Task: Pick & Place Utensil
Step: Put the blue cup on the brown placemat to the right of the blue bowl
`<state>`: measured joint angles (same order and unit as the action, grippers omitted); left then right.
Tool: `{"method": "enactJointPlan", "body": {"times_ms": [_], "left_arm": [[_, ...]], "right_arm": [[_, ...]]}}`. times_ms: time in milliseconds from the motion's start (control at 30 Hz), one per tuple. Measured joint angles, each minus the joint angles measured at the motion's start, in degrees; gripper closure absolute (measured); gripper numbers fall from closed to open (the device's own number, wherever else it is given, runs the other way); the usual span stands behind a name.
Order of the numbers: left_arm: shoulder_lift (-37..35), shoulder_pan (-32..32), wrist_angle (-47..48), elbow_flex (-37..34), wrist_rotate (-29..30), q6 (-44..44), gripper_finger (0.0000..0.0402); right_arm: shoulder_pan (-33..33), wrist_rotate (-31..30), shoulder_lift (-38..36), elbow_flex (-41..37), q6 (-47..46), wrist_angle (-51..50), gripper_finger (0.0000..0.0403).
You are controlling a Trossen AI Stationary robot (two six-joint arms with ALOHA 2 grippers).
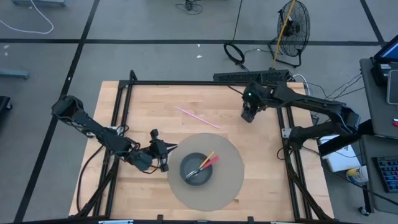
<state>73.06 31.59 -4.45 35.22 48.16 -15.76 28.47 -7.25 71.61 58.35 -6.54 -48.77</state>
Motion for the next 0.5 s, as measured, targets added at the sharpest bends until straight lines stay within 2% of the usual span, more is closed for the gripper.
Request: {"method": "enactJointPlan", "body": {"times_ms": [500], "left_arm": [[0.0,0.0,0.2,0.0,0.0,-0.9,0.0366]], "right_arm": [[0.0,0.2,0.5,-1.1,0.4,0.5,0.0202]]}}
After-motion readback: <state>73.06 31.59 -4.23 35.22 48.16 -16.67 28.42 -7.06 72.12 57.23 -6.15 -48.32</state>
